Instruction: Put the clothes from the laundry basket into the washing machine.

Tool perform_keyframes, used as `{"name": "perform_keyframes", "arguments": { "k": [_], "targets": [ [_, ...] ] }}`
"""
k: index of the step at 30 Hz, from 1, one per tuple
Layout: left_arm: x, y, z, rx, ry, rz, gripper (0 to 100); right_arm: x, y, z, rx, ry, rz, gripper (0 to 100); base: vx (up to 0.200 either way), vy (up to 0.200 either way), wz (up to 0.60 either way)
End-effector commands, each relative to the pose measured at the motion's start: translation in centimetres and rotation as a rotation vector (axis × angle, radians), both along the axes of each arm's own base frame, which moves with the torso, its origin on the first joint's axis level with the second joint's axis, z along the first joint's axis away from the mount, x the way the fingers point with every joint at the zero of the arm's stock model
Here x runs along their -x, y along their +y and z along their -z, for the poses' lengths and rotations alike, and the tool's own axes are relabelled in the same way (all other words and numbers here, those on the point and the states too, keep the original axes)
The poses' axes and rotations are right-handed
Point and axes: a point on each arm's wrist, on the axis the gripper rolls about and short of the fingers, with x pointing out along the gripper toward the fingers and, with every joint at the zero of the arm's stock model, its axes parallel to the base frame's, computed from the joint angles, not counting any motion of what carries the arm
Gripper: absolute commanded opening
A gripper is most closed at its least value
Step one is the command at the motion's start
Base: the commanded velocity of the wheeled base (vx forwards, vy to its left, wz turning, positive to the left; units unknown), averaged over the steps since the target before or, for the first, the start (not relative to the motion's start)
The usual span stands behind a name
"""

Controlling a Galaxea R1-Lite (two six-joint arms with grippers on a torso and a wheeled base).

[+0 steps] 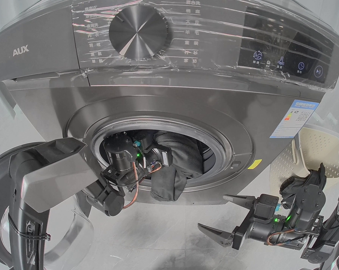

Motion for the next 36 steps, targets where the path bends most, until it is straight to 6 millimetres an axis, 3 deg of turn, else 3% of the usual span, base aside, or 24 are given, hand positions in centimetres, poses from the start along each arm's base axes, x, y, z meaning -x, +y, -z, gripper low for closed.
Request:
{"name": "perform_keyframes", "arguments": {
  "k": [1, 15, 24, 25, 31, 36],
  "targets": [
    [-1.9, -0.7, 0.9, -0.001, 0.010, -0.031, 0, -0.1, 0.1, 0.2, 0.004, 0.006, -0.001, 100, 0.000, 0.000, 0.00],
    [-6.5, -1.1, -2.0, 0.071, -0.042, -0.185, 0, 0.0, 0.0, 0.3, 0.009, 0.008, 0.000, 100, 0.000, 0.000, 0.00],
    [-6.6, -0.5, -2.1, 0.116, 0.013, -0.240, 0, -0.1, 0.0, 0.4, 0.011, 0.012, 0.005, 100, 0.000, 0.000, 0.00],
    [-6.0, -0.6, -2.3, 0.119, 0.048, -0.231, 100, -0.2, 0.0, 0.3, 0.010, 0.011, 0.008, 100, 0.000, 0.000, 0.00],
    [-2.9, -1.3, -1.7, 0.047, 0.213, -0.171, 100, -0.1, 0.0, 0.6, 0.019, 0.022, 0.004, 100, 0.000, 0.000, 0.00],
    [-0.1, -1.4, 0.0, -0.063, 0.350, -0.104, 100, -0.1, 0.1, 0.8, 0.026, 0.028, 0.001, 100, 0.000, 0.000, 0.00]
  ]
}}
